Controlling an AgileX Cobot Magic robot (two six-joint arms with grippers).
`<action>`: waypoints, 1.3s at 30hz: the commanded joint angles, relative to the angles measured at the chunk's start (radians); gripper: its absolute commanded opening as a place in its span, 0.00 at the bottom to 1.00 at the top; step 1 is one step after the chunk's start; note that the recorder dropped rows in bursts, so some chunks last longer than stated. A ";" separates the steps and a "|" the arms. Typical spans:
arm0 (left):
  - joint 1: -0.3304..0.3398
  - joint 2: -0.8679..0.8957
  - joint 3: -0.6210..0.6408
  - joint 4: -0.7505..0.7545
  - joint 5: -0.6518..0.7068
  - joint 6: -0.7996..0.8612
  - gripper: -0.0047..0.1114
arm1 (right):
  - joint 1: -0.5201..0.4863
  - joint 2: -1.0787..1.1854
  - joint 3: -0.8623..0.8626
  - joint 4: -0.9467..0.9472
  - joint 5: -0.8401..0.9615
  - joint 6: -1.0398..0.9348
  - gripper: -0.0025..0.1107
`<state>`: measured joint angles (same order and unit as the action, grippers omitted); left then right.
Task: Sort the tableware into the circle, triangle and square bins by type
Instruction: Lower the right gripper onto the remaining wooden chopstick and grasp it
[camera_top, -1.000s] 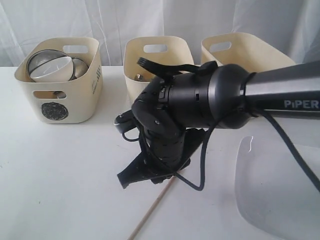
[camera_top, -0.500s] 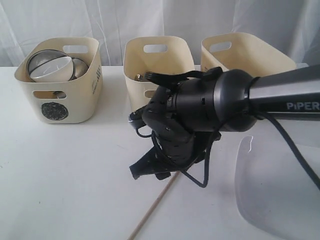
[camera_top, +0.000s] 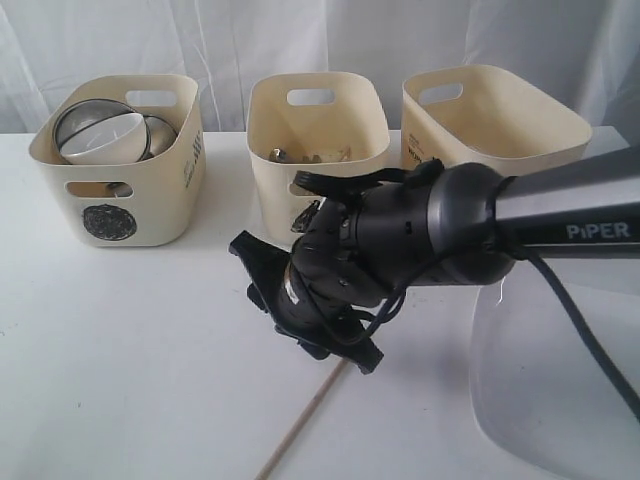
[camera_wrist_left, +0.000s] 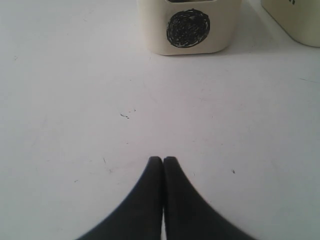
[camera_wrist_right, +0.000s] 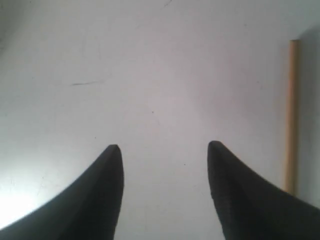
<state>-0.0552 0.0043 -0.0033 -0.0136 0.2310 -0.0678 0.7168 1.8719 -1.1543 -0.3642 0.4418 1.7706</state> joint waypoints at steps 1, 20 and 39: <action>-0.006 -0.004 0.003 -0.011 0.000 -0.002 0.04 | -0.006 0.009 0.006 -0.036 -0.011 -0.047 0.45; -0.006 -0.004 0.003 -0.011 0.000 -0.002 0.04 | 0.020 0.060 0.004 0.149 0.196 -0.191 0.45; -0.006 -0.004 0.003 -0.011 0.000 -0.002 0.04 | 0.020 0.122 0.004 0.232 0.451 -0.272 0.27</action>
<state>-0.0552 0.0043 -0.0033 -0.0136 0.2310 -0.0678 0.7329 1.9574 -1.1661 -0.1362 0.8493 1.5466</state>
